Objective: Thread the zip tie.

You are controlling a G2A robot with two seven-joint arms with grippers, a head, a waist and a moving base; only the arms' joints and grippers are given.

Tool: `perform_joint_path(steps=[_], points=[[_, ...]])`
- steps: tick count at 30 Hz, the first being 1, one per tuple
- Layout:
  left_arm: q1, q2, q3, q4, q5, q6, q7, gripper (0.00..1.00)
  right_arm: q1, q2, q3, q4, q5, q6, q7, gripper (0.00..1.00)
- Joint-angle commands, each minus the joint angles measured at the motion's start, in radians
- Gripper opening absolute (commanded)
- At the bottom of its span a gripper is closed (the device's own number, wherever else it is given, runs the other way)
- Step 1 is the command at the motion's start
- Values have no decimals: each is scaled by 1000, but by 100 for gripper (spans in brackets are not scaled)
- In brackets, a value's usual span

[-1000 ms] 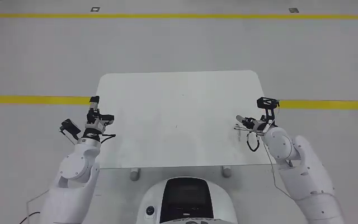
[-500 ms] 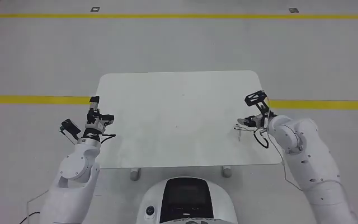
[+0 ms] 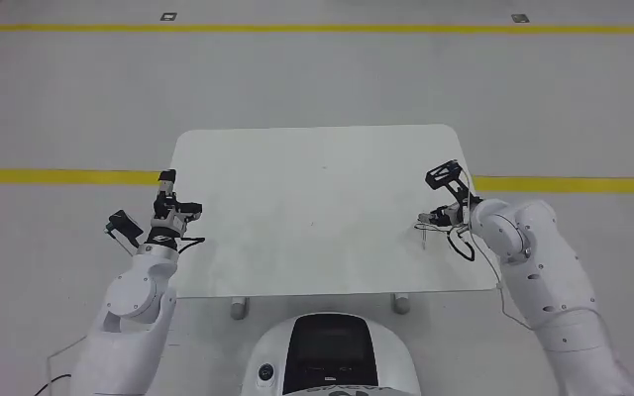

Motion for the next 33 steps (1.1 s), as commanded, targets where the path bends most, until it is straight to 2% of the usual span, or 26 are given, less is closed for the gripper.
perform_joint_path(steps=[1, 4, 8, 10, 15, 19, 29, 33], points=[[0, 0, 0, 0, 0, 0, 0, 100, 0, 0, 0, 0, 0, 0, 0, 100], [0, 0, 0, 0, 0, 0, 0, 100, 1, 1, -1, -4, -7, -17, -16, 100], [0, 0, 0, 0, 0, 0, 0, 100, 24, 7, -9, -6, -48, -107, -4, 100], [0, 0, 0, 0, 0, 0, 0, 100, 48, 11, -40, -14, -69, -107, 20, 100], [0, 0, 0, 0, 0, 0, 0, 100, 139, 35, -170, -1, -89, -107, 92, 100], [0, 0, 0, 0, 0, 0, 0, 100, 236, 70, -311, 51, -28, -107, 142, 100], [0, 0, 0, 0, 0, 0, 0, 100, 247, 76, -321, 61, -17, -107, 138, 100], [0, 0, 0, 0, 0, 0, 0, 100, 257, 77, -360, 85, -22, -107, 148, 100]])
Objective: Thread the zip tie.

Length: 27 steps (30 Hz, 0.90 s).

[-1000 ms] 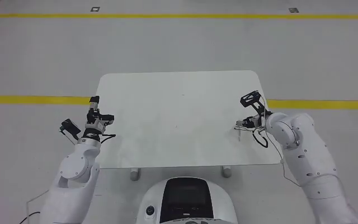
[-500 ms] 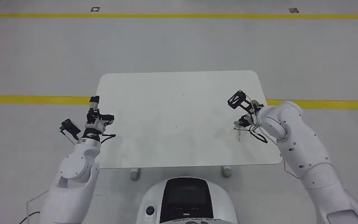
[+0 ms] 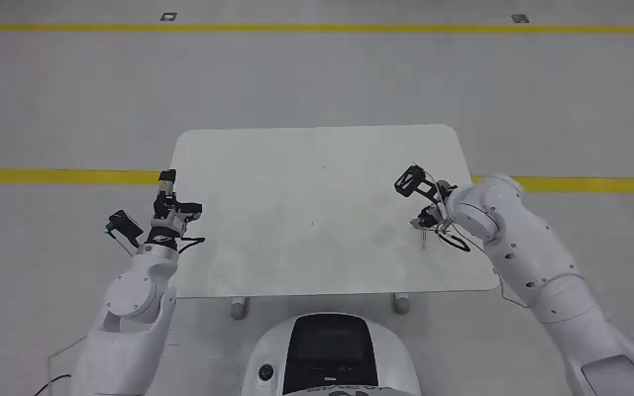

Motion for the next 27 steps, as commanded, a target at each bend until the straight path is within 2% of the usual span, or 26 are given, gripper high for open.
perform_joint_path(steps=[1, 10, 15, 27], points=[[0, 0, 0, 0, 0, 0, 0, 100, 21, 1, -29, 18, 3, 0, 17, 100], [0, 0, 0, 0, 0, 0, 0, 100, 141, -7, -187, 178, 98, 0, 15, 100], [0, 0, 0, 0, 0, 0, 0, 100, 180, -5, -242, 209, 127, 0, 12, 100], [0, 0, 0, 0, 0, 0, 0, 100, 184, -3, -249, 205, 127, 0, 4, 100]])
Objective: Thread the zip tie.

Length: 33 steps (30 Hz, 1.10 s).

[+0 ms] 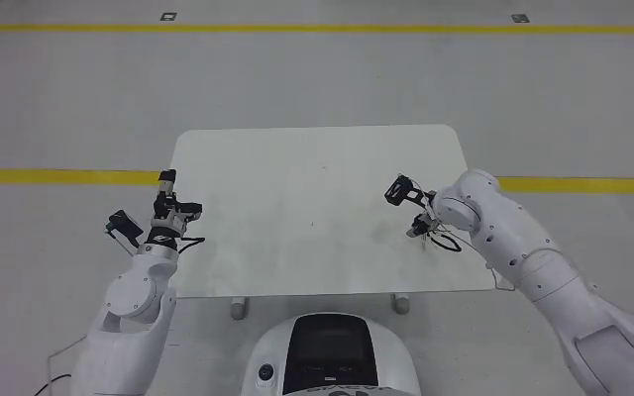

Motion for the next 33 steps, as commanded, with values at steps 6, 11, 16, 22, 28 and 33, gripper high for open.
perform_joint_path(steps=[6, 11, 16, 22, 28, 33], points=[[0, 0, 0, 0, 0, 0, 0, 100, 6, 22, -49, -3, -10, 0, -30, 100], [0, 0, 0, 0, 0, 0, 0, 100, 65, 52, -157, 9, 41, 0, -25, 100], [0, 0, 0, 0, 0, 0, 0, 100, 129, 81, -275, 2, 119, 0, -31, 100], [0, 0, 0, 0, 0, 0, 0, 100, 129, 81, -275, 2, 119, 0, -31, 100], [0, 0, 0, 0, 0, 0, 0, 100, 106, 96, -244, 27, 110, 0, -85, 100], [0, 0, 0, 0, 0, 0, 0, 100, 94, 117, -230, -2, 102, 0, -51, 100]])
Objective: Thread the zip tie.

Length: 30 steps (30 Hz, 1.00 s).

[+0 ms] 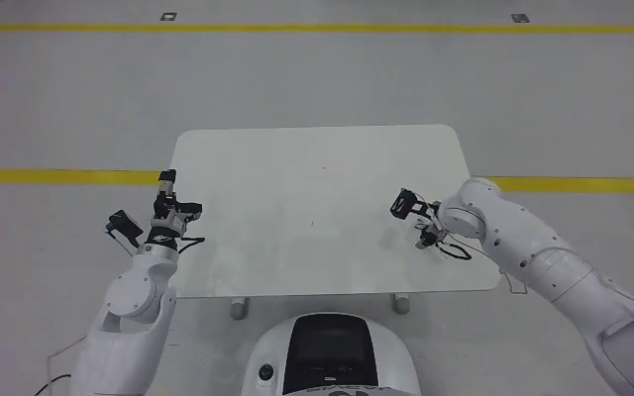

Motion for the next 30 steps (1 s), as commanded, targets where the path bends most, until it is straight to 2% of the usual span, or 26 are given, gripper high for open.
perform_joint_path(steps=[1, 8, 11, 19, 30], points=[[0, 0, 0, 0, 0, 0, 0, 100, -1, 6, -1, -10, -5, 0, 13, 100], [0, 0, 0, 0, 0, 0, 0, 100, -1, 6, -1, -10, -5, 0, 13, 100], [0, 0, 0, 0, 0, 0, 0, 100, -11, 9, 7, -1, -23, 0, -29, 100], [0, 0, 0, 0, 0, 0, 0, 100, -32, 29, 20, -43, -55, 0, -35, 100], [0, 0, 0, 0, 0, 0, 0, 100, -46, 32, 30, -47, -81, 0, -63, 100]])
